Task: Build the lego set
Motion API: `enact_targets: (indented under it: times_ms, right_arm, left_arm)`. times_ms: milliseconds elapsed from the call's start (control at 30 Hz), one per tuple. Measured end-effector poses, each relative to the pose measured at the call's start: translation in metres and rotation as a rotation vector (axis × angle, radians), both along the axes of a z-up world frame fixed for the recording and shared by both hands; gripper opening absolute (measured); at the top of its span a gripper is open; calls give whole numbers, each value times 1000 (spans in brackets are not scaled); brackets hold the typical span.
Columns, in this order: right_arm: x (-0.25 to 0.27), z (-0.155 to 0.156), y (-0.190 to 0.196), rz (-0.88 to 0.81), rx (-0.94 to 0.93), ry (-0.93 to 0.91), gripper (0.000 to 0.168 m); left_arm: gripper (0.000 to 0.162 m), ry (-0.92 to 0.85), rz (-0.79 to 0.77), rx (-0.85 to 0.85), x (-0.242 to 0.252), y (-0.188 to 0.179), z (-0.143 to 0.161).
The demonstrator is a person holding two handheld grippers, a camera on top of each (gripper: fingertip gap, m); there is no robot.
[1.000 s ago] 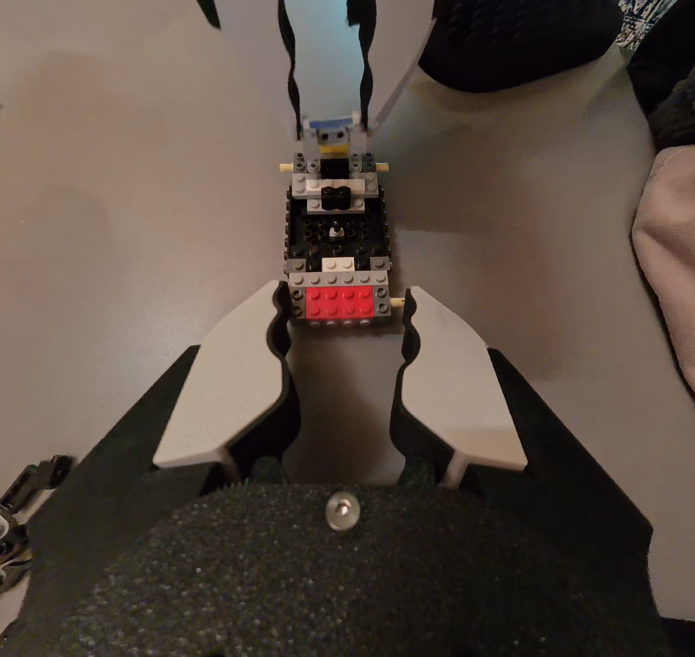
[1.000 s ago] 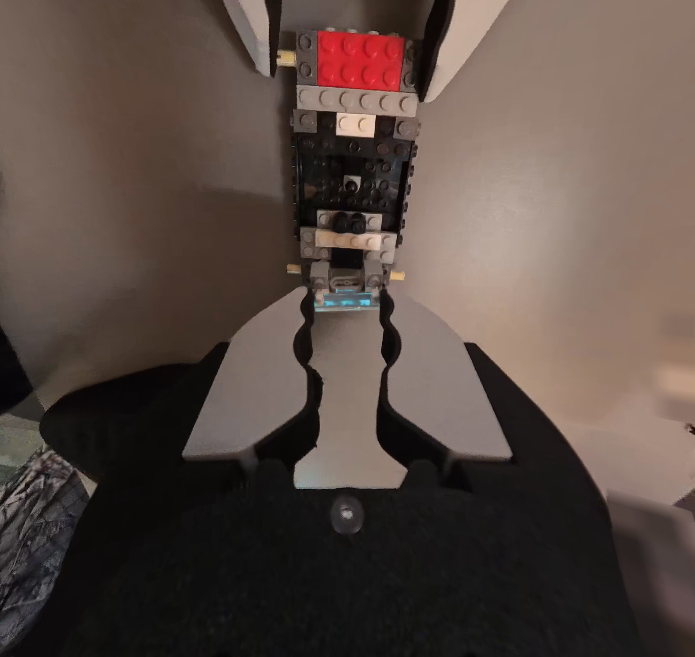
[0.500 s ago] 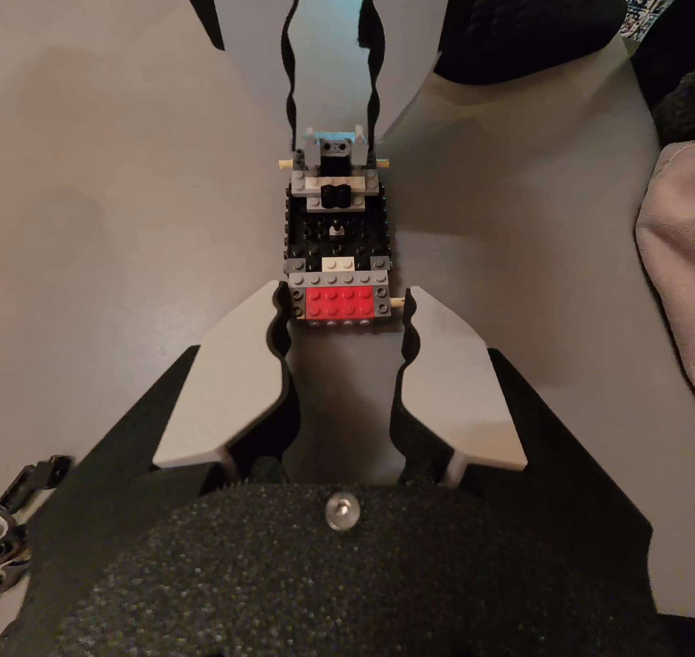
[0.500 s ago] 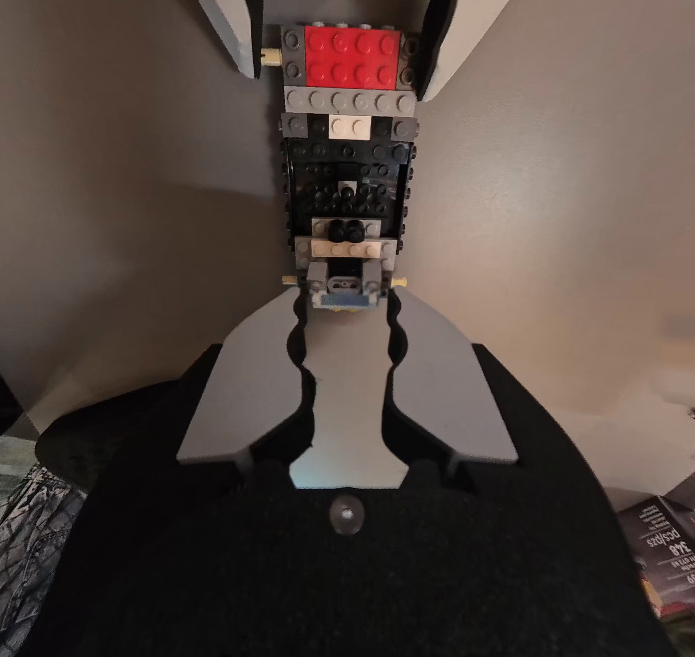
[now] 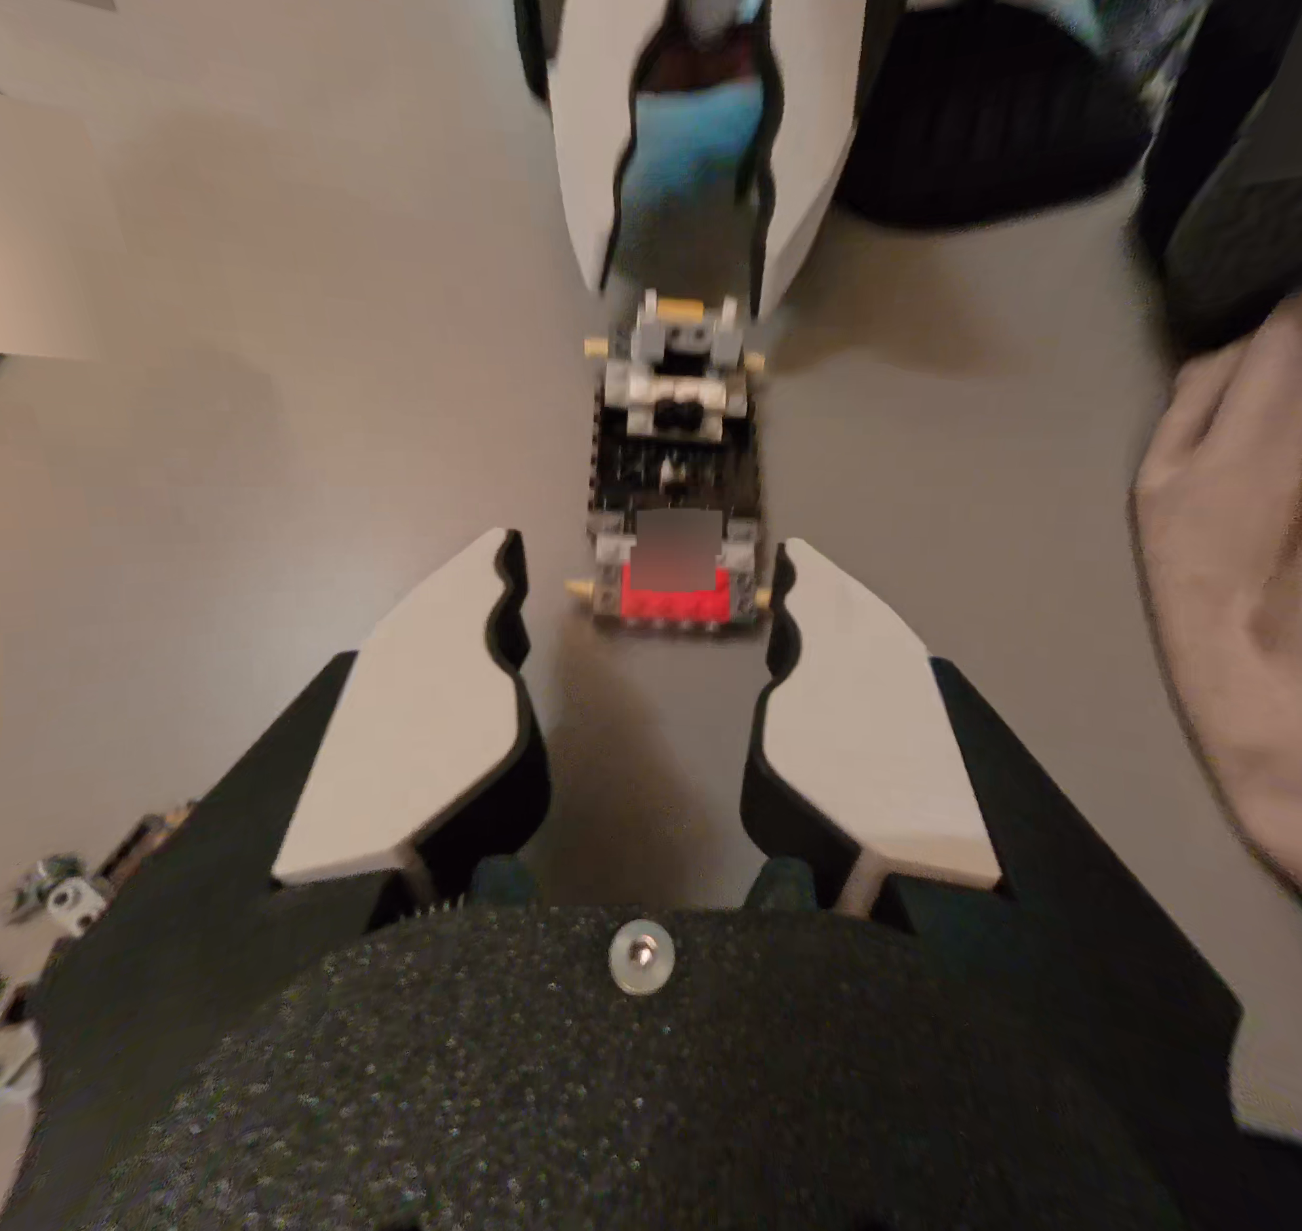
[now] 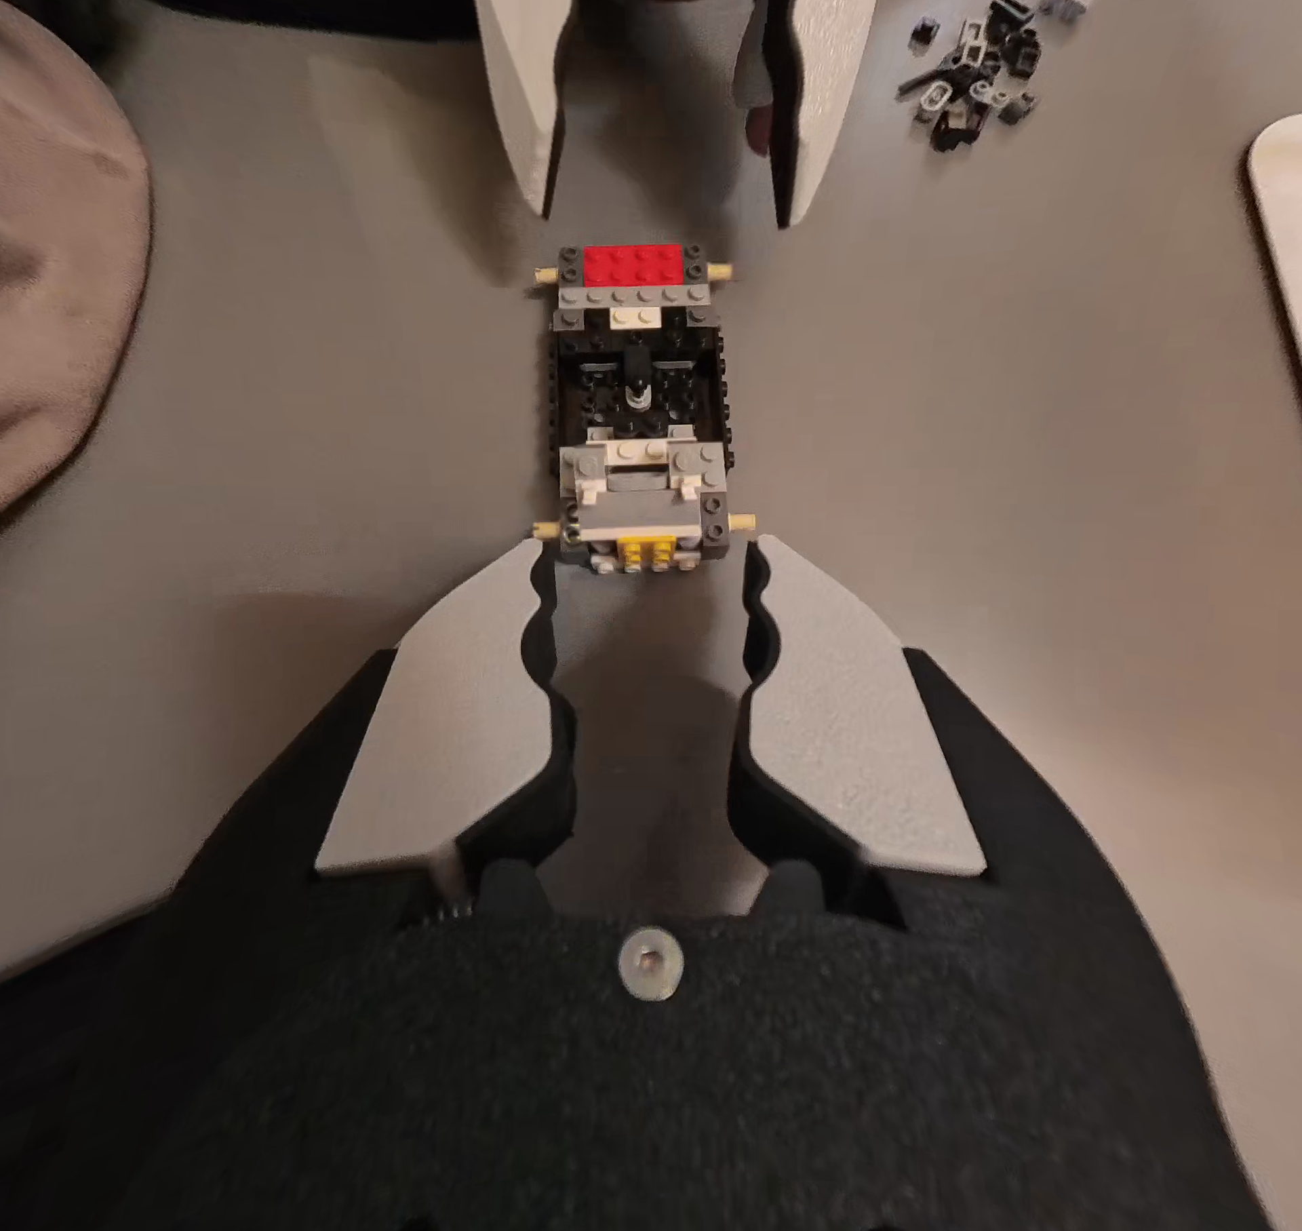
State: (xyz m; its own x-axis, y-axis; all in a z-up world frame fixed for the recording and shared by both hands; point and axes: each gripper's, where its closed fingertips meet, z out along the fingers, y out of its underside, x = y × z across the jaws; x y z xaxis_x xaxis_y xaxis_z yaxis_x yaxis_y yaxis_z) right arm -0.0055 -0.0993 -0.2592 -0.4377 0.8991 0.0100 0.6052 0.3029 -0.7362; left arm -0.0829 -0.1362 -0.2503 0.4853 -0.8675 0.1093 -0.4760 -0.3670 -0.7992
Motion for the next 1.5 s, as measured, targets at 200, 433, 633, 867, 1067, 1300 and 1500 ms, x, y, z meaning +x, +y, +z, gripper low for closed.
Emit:
enact_targets:
  times_ms: [200, 433, 633, 867, 1067, 1300, 1500]
  right_arm:
    - [-5, -1, -7, 97, -8, 70, 51]
    - [-6, 0, -7, 156, 10, 77, 33]
    - [-9, -2, -5, 155, 27, 41, 37]
    - [-11, -3, -7, 153, 13, 46, 33]
    - [-7, 4, -5, 148, 24, 27, 33]
    - [-5, -1, -5, 159, 25, -10, 33]
    - [-4, -3, -5, 174, 41, -43, 33]
  left_arm:
    - [56, 48, -21, 18, 50, 18, 16]
    - [40, 160, -58, -4, 69, 28, 0]
    - [33, 158, -52, 3, 67, 27, -2]
    - [32, 129, -44, 9, 64, 26, -7]
    - [32, 114, -33, 23, 68, 29, -4]
    - [33, 154, -45, 9, 69, 31, -9]
    - [35, 205, -52, 7, 68, 32, -16]
